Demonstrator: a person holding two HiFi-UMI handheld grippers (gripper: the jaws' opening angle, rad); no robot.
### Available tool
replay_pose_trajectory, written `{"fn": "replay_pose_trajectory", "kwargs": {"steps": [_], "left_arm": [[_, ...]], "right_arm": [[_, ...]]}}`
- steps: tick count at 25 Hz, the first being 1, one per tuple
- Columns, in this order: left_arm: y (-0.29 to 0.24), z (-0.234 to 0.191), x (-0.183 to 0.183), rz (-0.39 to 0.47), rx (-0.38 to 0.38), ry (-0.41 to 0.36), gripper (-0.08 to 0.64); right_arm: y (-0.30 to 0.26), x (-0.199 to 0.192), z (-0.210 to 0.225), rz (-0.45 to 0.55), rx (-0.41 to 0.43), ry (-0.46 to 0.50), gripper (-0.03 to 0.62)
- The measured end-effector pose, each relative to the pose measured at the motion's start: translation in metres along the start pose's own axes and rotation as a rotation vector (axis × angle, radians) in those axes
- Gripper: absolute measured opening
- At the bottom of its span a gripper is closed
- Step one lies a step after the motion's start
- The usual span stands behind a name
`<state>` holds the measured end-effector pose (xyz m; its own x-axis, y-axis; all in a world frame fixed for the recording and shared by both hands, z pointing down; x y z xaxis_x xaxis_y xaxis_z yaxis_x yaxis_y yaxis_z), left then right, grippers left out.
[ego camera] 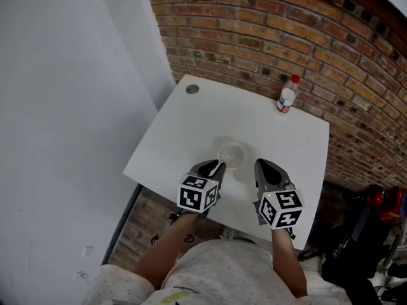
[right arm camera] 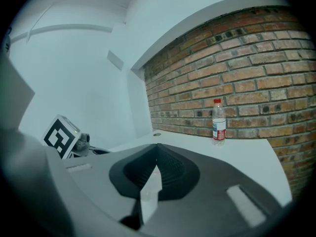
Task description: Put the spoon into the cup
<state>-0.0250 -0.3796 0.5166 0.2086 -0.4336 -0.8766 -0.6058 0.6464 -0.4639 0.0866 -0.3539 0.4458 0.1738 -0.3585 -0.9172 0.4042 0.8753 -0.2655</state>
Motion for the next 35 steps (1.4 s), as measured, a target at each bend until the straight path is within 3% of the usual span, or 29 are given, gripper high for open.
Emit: {"fn": "replay_pose_trajectory", "kwargs": {"steps": [9,20,35], "left_arm": [[0.025,0.002,0.011,0.057,0.027,-0.013,0.083],[0.08,0.005,0.023,0.159,0.084,-0.053,0.023],[0.141,0.019,0.002,0.185,0.1,-0.063,-0.005]], "right_arm": [[0.012,0.0,-0.014,0.015,0.008,0.007,0.011],[0.04,-0.001,-0.045,0.043,0.012,0.03,0.011],[0.089,-0.015,-0.086,0.089,-0.013,0.064,0.011]]}}
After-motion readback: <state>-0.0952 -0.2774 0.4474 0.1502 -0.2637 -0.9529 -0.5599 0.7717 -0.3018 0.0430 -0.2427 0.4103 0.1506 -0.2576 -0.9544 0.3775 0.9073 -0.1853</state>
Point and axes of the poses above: the fingertips, and each gripper's own axes: y backward along the fingers, z to its right, x out of its top, the point moved 1 cm from there along y, backward along the fingers, and after that the axes turned 8 degrees about -y, right-handed, at the moved point
